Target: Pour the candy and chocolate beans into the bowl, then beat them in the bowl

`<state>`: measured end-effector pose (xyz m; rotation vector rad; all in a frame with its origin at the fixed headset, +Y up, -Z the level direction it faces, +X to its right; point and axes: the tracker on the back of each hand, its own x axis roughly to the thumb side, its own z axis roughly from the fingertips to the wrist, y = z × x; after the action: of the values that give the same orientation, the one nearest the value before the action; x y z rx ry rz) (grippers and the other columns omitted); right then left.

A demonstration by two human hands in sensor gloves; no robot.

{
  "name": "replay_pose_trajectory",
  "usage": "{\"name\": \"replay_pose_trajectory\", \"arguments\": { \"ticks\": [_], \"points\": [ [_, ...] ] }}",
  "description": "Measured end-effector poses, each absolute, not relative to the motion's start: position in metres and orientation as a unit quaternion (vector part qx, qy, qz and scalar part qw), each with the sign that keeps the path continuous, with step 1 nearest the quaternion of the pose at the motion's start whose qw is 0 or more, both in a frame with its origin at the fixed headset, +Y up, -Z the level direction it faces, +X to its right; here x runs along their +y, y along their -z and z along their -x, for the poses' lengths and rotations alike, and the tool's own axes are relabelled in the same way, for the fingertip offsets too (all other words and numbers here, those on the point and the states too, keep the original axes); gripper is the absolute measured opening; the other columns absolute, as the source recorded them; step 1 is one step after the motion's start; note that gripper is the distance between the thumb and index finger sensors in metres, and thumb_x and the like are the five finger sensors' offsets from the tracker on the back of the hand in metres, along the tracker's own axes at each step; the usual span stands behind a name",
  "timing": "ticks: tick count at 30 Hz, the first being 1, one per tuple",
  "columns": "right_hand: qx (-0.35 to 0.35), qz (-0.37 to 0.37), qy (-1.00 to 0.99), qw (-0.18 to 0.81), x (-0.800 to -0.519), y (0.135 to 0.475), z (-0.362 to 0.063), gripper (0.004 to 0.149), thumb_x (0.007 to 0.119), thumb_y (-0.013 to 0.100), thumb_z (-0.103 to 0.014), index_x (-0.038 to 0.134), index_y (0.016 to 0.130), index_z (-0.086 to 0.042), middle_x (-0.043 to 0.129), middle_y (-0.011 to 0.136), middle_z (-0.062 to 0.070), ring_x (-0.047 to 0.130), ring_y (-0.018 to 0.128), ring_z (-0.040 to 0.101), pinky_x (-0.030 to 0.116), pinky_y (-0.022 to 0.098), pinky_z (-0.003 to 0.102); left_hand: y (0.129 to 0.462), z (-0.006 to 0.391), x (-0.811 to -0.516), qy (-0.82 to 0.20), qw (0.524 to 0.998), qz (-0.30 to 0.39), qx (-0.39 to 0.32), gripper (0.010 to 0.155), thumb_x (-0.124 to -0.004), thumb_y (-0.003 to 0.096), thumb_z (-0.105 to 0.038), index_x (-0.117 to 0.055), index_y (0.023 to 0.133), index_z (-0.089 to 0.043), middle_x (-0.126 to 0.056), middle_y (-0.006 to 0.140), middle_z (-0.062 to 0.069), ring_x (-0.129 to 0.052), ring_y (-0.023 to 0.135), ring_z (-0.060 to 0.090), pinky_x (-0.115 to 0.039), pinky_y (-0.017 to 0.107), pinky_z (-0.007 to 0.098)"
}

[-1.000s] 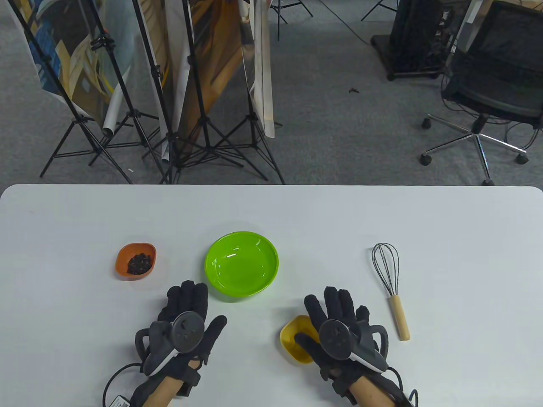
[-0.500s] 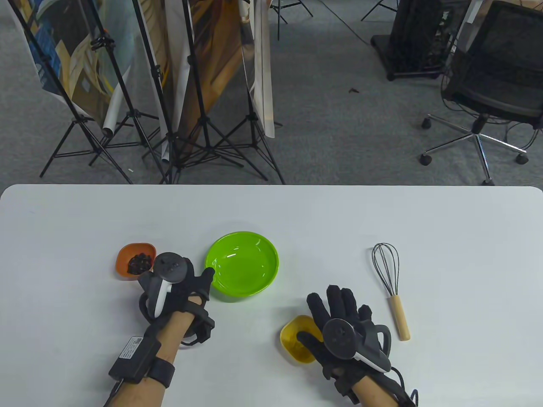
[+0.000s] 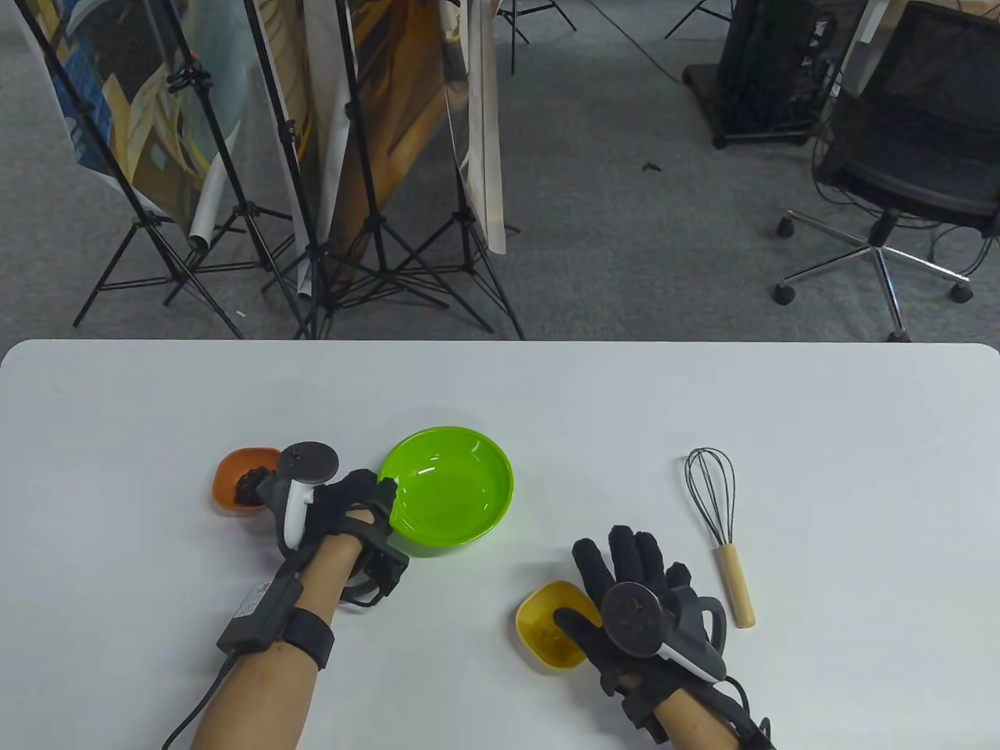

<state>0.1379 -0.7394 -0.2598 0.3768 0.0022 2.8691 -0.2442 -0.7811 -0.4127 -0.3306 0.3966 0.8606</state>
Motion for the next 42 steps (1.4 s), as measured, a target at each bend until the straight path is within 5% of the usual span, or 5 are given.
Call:
{"name": "replay_pose_trajectory", "arguments": {
  "ticks": [19, 34, 38, 42],
  "points": [
    [-0.008, -0.131, -0.982, 0.132, -0.737, 0.259, -0.141, 0.082, 0.064, 0.047, -0.066, 0.037, 0.112, -0.025, 0.027, 0.114, 0.028, 0.031, 0.103, 0.058, 0.037, 0.057, 0.086, 0.422, 0.192, -0.780, -0.428, 0.876, 0.174, 0.139, 0.052, -0.079, 0.0447, -0.038, -0.074, 0.084, -0.005, -0.105, 0.041, 0.002, -0.107, 0.010, 0.020, -0.089, -0.002, 0.026],
    [-0.009, -0.131, -0.983, 0.131, -0.737, 0.259, -0.142, 0.082, 0.064, 0.047, -0.066, 0.037, 0.112, -0.025, 0.027, 0.114, 0.028, 0.031, 0.103, 0.058, 0.037, 0.057, 0.086, 0.424, 0.189, -0.780, -0.389, 0.899, 0.136, 0.150, 0.052, -0.079, 0.0441, -0.043, -0.078, 0.082, -0.008, -0.107, 0.039, 0.002, -0.106, 0.007, 0.021, -0.087, -0.004, 0.026],
    [-0.008, -0.131, -0.983, 0.130, -0.737, 0.259, -0.143, 0.082, 0.064, 0.047, -0.066, 0.037, 0.112, -0.025, 0.027, 0.114, 0.028, 0.031, 0.103, 0.058, 0.037, 0.057, 0.086, 0.416, 0.193, -0.774, -0.313, 0.930, 0.125, 0.143, 0.078, -0.071, 0.0405, -0.065, -0.063, 0.097, -0.012, -0.103, 0.058, 0.008, -0.107, 0.020, 0.025, -0.088, 0.004, 0.025],
    [-0.008, -0.130, -0.983, 0.132, -0.737, 0.259, -0.145, 0.082, 0.064, 0.047, -0.066, 0.037, 0.112, -0.025, 0.026, 0.114, 0.028, 0.031, 0.103, 0.058, 0.037, 0.057, 0.086, 0.401, 0.210, -0.761, -0.239, 0.957, 0.095, 0.134, 0.084, -0.067, 0.0400, -0.070, -0.052, 0.103, -0.016, -0.093, 0.079, 0.012, -0.106, 0.029, 0.027, -0.088, 0.008, 0.025]
  ]
}}
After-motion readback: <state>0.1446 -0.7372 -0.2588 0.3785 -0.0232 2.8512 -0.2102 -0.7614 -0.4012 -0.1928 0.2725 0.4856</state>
